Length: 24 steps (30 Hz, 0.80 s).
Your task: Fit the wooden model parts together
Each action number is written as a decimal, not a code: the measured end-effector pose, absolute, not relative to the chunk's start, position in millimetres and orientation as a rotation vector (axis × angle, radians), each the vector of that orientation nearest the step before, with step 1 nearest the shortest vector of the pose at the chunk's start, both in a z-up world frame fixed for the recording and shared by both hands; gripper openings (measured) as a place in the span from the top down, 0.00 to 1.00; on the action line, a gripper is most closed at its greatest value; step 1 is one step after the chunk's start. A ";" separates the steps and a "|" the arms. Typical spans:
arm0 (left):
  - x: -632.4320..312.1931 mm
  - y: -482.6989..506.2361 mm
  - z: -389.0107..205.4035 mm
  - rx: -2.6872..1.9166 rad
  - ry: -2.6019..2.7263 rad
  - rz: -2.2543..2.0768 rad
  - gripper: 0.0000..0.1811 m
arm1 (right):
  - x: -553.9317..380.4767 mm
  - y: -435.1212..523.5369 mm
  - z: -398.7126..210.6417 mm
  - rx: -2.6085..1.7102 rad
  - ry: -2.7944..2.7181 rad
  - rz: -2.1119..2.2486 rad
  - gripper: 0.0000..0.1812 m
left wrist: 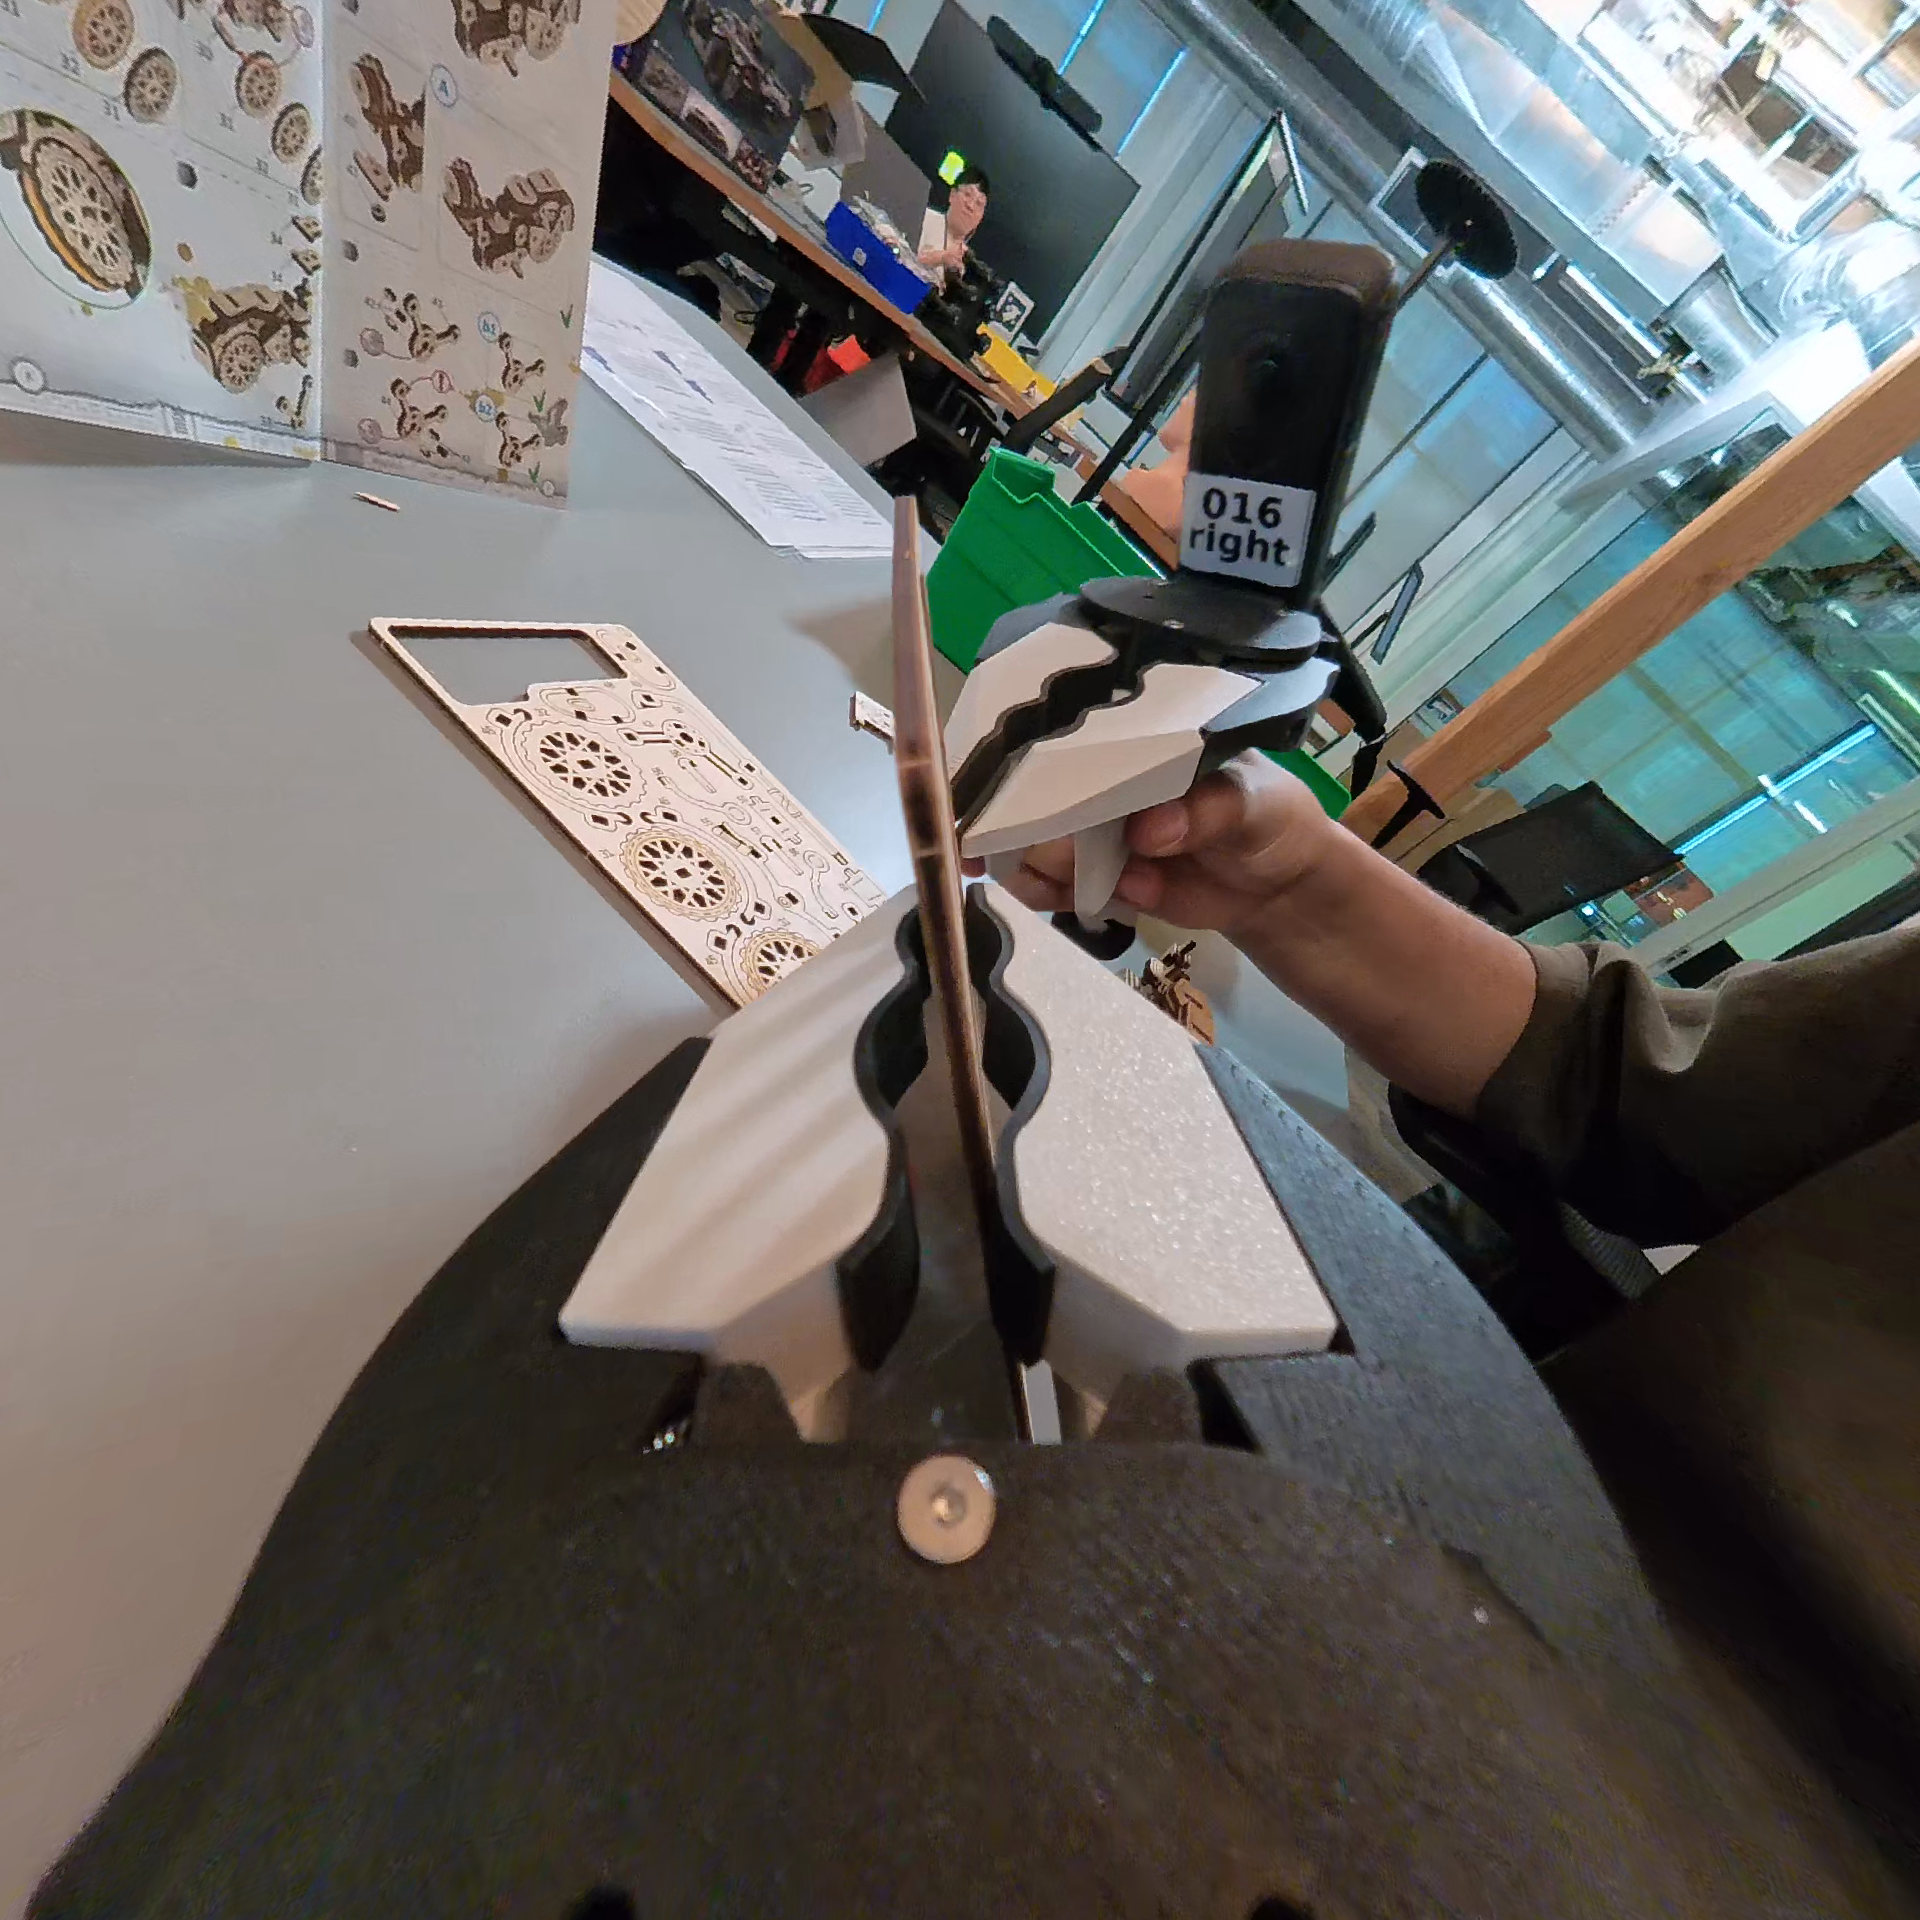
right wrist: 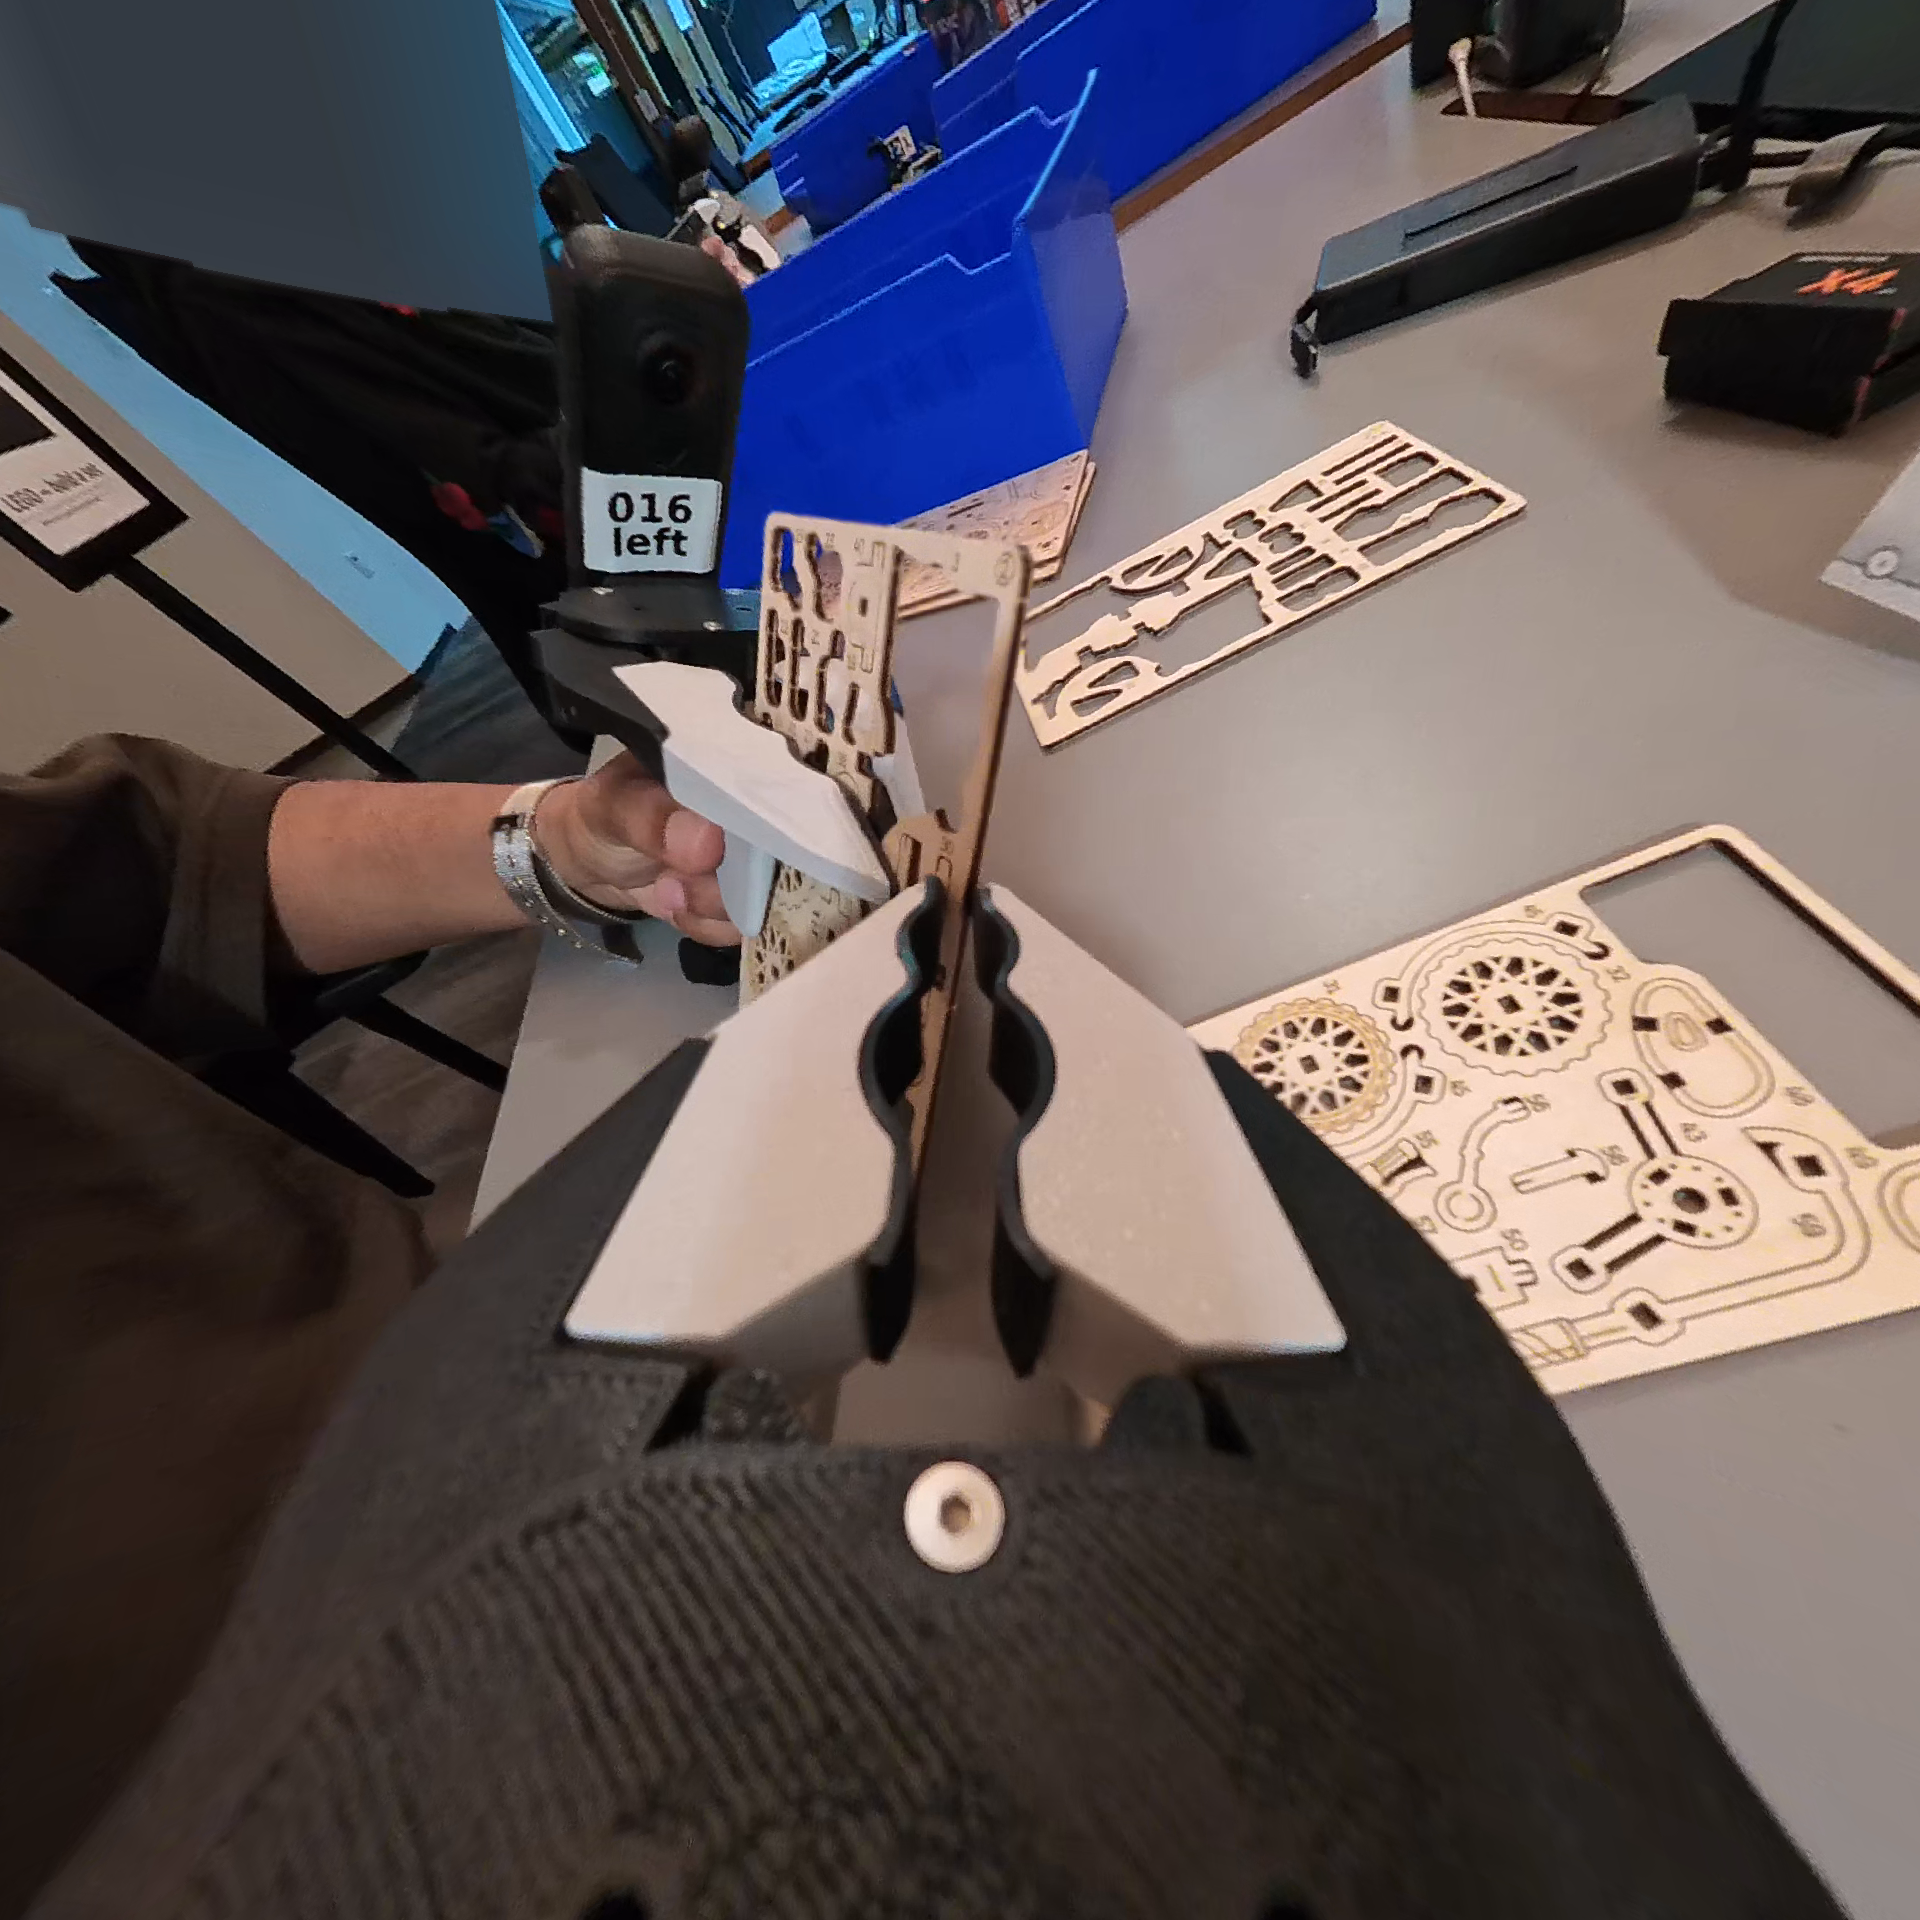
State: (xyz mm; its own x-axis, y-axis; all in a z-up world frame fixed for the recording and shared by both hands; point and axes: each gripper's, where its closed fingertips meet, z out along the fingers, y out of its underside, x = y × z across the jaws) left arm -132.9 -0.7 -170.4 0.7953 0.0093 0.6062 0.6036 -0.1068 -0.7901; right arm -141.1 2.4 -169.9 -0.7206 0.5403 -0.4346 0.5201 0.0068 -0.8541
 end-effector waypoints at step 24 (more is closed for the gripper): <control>-137.4 -1.0 -172.4 -1.613 -0.534 -0.529 1.00 | -146.6 3.2 -171.8 -1.175 -2.192 1.640 0.98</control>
State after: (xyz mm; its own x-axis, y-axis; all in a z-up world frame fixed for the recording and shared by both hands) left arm -137.4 -1.0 -172.4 0.7846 0.0373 0.6189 0.6192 -0.0982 -0.7791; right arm -146.6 3.2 -171.8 -0.6776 0.6659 -0.3122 0.4875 0.0889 -0.8686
